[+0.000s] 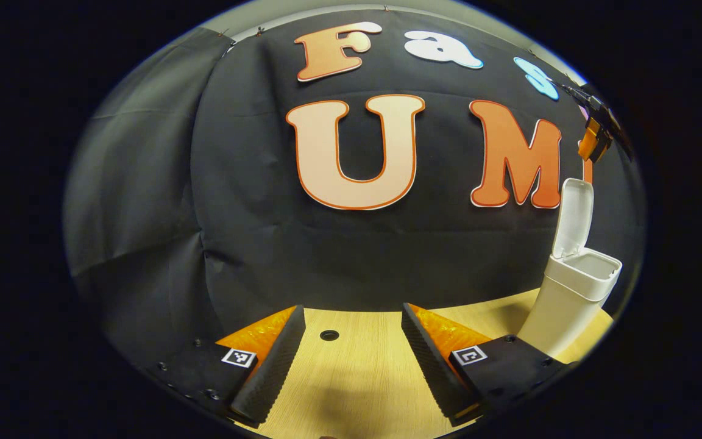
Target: Press the lid of the desktop garbage bin to open it, pick up the crumpled paper on the desktop and throw it into the bin, then pick up the pop can on the desktop and drop it into the bin, and finally close the garbage bin lid.
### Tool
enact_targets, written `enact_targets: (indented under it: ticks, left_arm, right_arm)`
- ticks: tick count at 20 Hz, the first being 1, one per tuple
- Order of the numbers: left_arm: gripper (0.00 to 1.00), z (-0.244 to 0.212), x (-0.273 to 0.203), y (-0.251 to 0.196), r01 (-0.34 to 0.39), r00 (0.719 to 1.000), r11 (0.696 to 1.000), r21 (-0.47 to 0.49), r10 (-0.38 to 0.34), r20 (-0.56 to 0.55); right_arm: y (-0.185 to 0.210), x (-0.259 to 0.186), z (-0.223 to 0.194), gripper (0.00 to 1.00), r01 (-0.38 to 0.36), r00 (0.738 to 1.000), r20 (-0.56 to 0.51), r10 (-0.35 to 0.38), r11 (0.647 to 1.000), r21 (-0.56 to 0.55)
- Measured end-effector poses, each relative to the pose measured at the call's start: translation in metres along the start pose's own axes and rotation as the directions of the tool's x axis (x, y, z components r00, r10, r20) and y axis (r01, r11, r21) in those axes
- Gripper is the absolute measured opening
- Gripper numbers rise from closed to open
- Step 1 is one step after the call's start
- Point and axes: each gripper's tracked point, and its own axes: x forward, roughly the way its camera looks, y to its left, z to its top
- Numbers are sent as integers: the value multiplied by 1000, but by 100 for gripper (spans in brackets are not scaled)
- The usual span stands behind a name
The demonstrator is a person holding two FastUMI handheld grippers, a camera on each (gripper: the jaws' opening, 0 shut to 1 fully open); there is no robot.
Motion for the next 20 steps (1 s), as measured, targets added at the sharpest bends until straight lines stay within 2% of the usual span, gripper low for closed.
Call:
enact_targets:
  ticks: [5, 10, 13, 16, 20]
  left_arm:
    - [100, -5, 1, 11, -27, 999, 1000, 4, 27, -19]
    - [100, -6, 1, 18, -42, 999, 999, 19, 42, -25]
    - [100, -7, 2, 17, -37, 999, 999, 20, 38, -30]
    - [100, -9, 4, 16, -36, 999, 999, 21, 37, -38]
    - [100, -5, 6, 14, -18, 999, 1000, 0, 18, -32]
  right_arm:
    - [-7, 39, 9, 98, 23, 999, -26, -22, 999, 28]
    - [-29, 75, 2, 99, 86, 994, -64, -84, 996, 39]
    - [-27, 80, -7, 99, 67, 994, -92, -62, 996, 55]
    - [-22, 80, -16, 99, 60, 993, -104, -57, 998, 24]
    - [-15, 71, -32, 99, 32, 992, -124, -25, 998, 54]
